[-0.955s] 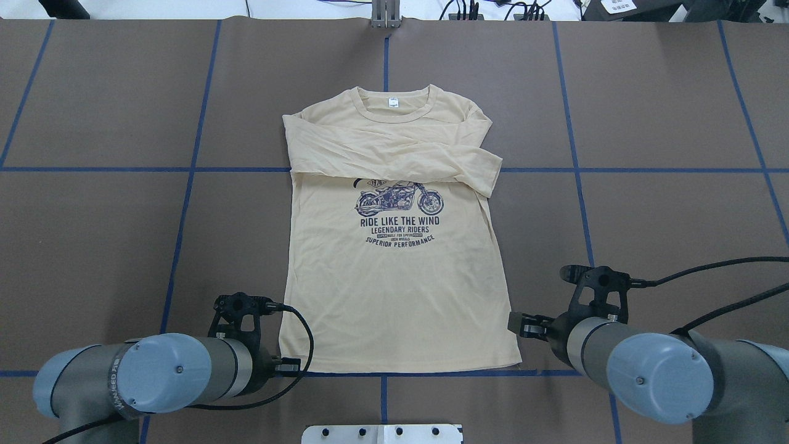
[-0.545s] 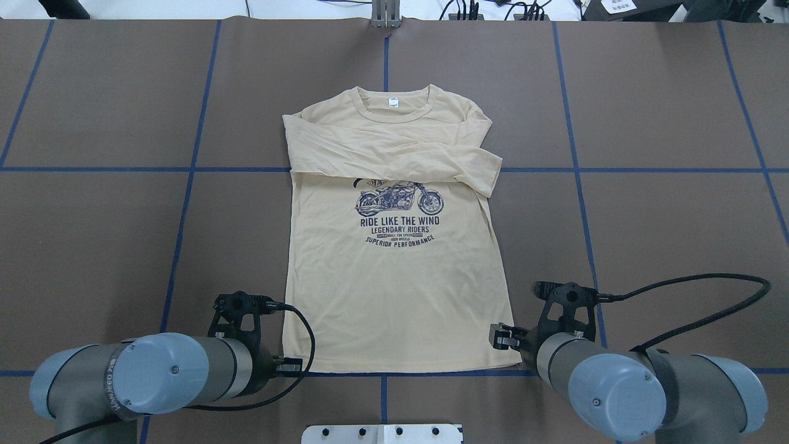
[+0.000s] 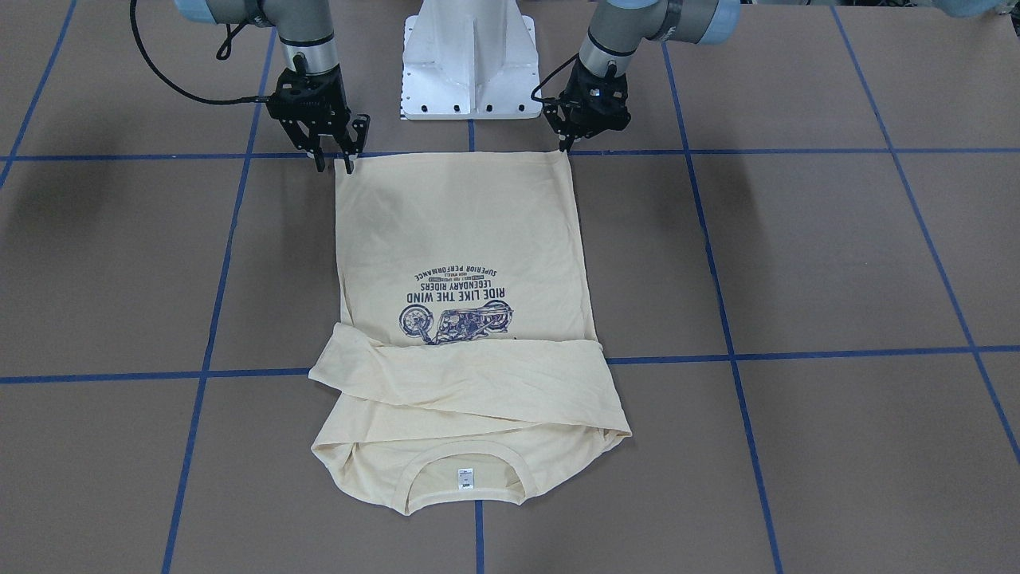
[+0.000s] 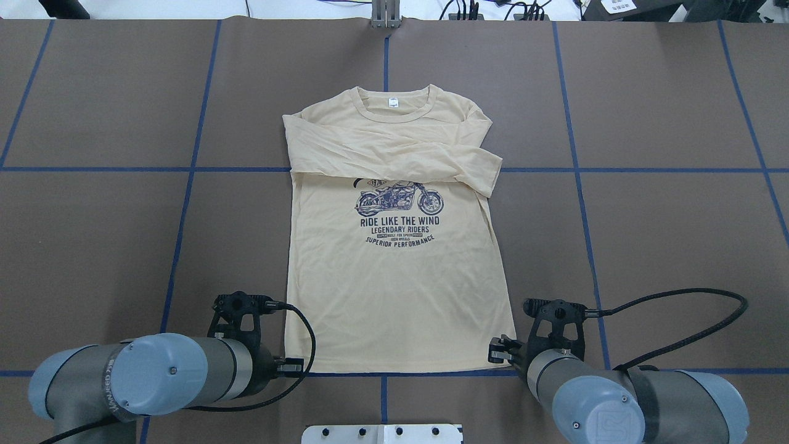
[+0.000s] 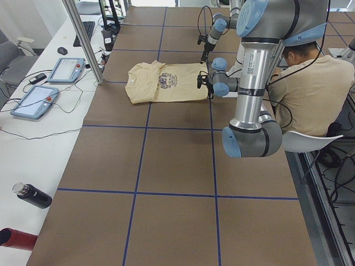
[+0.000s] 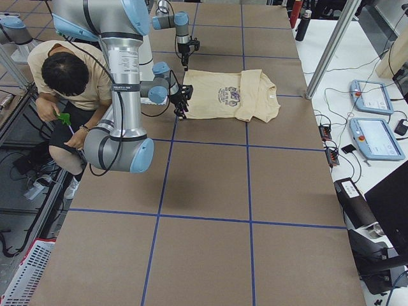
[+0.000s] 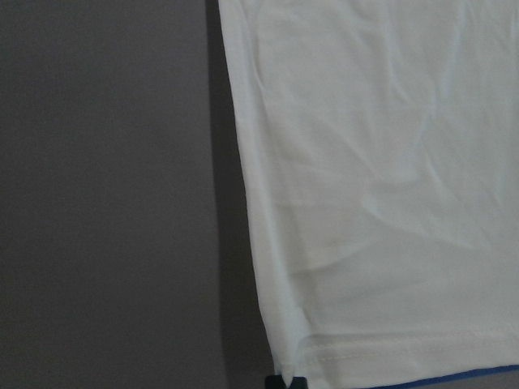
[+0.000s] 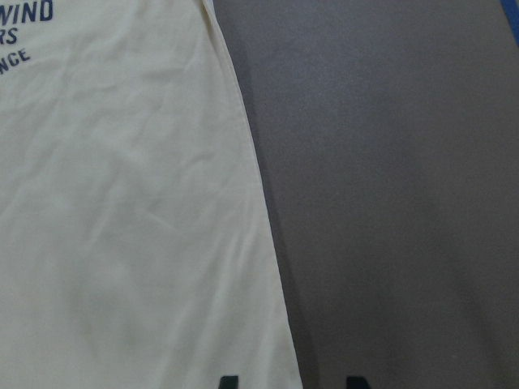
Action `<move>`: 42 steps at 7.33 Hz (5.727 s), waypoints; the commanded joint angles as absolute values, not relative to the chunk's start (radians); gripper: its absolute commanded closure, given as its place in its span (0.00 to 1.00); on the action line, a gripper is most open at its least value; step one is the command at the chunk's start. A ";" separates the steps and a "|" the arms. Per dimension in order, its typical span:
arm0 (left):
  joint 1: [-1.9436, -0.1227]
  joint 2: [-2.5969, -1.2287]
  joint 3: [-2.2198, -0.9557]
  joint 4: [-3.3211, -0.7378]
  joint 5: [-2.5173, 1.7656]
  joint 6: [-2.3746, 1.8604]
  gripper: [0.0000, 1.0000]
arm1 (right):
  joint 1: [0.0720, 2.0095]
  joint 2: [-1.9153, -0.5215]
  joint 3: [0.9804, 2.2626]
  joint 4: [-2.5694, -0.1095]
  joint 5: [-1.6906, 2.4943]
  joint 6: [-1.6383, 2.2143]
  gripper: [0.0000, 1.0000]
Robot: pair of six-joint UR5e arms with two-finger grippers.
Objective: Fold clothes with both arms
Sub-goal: 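Lower both grippers to the hem corners nearest the robot, then grasp both hem corners with the left and right grippers, then lift the hem with both grippers and fold it toward the collar, then release the folded hem and draw both grippers back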
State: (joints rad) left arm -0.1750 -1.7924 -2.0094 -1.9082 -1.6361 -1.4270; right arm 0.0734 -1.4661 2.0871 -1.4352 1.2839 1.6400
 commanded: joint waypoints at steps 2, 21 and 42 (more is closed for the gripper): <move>-0.176 -1.789 -2.011 -1.908 -1.635 -1.434 1.00 | 0.014 -1.462 2.083 -1.470 1.249 1.678 0.59; -0.003 -1.663 -2.605 -1.605 -1.741 -1.454 1.00 | -0.155 -1.508 2.708 -1.833 1.382 1.677 1.00; -0.555 -2.060 -1.695 -1.874 -1.586 -1.108 0.00 | 0.518 -1.092 1.753 -1.488 1.431 1.493 0.00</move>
State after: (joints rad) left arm -0.5483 -2.0650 -1.6767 -1.8638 -1.5837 -1.1968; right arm 0.4967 -1.0993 1.7544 -1.4924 1.3992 1.5054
